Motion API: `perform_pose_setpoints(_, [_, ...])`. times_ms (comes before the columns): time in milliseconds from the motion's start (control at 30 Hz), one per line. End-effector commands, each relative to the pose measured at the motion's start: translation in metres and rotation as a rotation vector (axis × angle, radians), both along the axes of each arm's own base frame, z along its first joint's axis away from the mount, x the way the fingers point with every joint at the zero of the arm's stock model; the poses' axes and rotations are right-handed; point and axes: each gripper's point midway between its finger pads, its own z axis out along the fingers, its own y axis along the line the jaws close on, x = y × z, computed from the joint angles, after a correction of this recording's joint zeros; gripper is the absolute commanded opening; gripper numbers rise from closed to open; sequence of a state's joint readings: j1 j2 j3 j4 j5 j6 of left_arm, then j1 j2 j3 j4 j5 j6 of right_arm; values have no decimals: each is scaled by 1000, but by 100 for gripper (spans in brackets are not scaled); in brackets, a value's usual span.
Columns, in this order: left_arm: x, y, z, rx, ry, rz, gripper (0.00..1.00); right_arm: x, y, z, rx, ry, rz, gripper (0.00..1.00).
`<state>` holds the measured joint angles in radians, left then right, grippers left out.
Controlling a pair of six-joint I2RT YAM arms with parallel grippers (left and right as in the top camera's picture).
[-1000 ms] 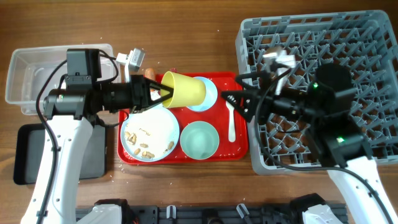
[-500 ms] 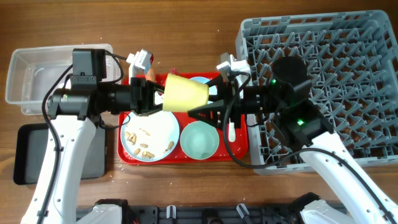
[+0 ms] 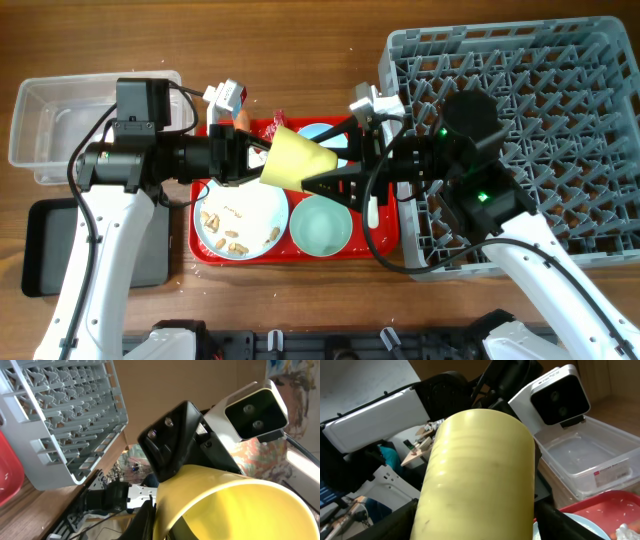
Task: Sort waste into correct bins and load items into the dishwasher rack
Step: 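Pass the yellow cup from the left gripper to the right gripper, then carry the yellow cup with the right gripper into the dish rack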
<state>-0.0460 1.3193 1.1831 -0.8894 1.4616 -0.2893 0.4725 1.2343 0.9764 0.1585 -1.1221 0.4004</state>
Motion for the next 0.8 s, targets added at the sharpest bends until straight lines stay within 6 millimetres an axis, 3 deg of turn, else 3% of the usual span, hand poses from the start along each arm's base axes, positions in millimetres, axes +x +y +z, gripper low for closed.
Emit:
perform_pose_setpoints(0, [0, -2, 5, -16, -34, -19, 9, -1, 0, 5, 2, -9, -6, 71])
perform_pose_setpoints(100, [0, -2, 6, -17, -45, -19, 13, -1, -1, 2, -9, 11, -6, 60])
perform_pose_setpoints(133, [1, -2, 6, -17, -48, -19, 33, -1, -1, 1, -9, 12, -6, 60])
perform_pose_setpoints(167, [1, -2, 6, -17, -48, -19, 60, 0, -1, 2, -9, 12, -9, 60])
perform_pose_setpoints(200, [1, -2, 5, -13, -48, -16, 74, 1, -3, 2, -9, 11, -14, 59])
perform_pose_setpoints(233, [2, -2, 3, -3, -49, -10, 95, 3, -5, 3, -7, 8, -24, 60])
perform_pose_setpoints(267, [4, -2, 0, 17, -50, 2, 100, 6, -9, 4, -7, 9, -38, 59])
perform_pose_setpoints(367, [17, 2, -18, 128, -58, 71, 100, 17, -27, 8, -7, 39, -102, 59])
perform_pose_setpoints(433, [27, 8, -34, 225, -62, 131, 100, 30, -49, 8, -14, 85, -183, 58])
perform_pose_setpoints(600, [36, 15, -45, 297, -66, 180, 100, 55, -103, -9, -67, 208, -414, 57])
perform_pose_setpoints(667, [38, 16, -47, 313, -67, 190, 100, 74, -143, -32, -140, 318, -662, 56])
perform_pose_setpoints(767, [38, 17, -49, 322, -67, 195, 100, 87, -208, -69, -291, 437, -1048, 56])
